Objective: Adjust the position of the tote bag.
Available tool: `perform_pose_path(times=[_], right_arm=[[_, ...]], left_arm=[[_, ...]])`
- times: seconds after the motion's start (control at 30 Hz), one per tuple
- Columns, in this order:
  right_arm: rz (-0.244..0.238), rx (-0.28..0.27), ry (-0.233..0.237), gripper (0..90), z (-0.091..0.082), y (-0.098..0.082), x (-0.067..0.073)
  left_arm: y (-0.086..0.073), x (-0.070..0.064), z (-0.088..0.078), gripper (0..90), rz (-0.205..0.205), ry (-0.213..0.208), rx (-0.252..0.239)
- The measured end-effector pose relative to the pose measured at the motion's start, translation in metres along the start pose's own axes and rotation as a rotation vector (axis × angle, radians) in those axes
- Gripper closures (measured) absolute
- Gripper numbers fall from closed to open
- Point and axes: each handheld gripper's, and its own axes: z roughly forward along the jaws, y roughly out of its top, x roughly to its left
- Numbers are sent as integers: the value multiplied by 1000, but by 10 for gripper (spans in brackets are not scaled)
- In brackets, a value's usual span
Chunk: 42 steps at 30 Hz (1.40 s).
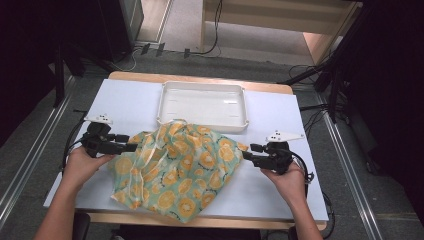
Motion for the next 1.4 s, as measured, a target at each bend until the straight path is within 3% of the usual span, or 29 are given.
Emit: perform_pose_path(times=[0.13,0.37,0.5,0.6,0.73,1.07,1.33,1.4], right_arm=[[12,11,31,540,-3,5,3],[-28,-5,37,542,-11,20,21],[-38,-9,57,542,-12,27,29],[-50,-6,61,543,-13,32,33],[-72,-10,78,548,-14,43,42],[-136,-4,96,548,-5,67,64],[-151,-1,113,546,1,74,75],[-149,1,111,545,2,73,75]], left_arm=[[1,-1,-4,405,-11,-26,-17],[3,-1,-8,398,7,-21,-14],[9,0,-14,395,-11,-33,-31],[15,-1,-17,398,9,-26,-40],[16,3,-8,398,8,-44,-28],[11,14,7,380,15,0,-9],[9,21,23,375,14,0,8],[8,24,28,379,-3,-17,9]])
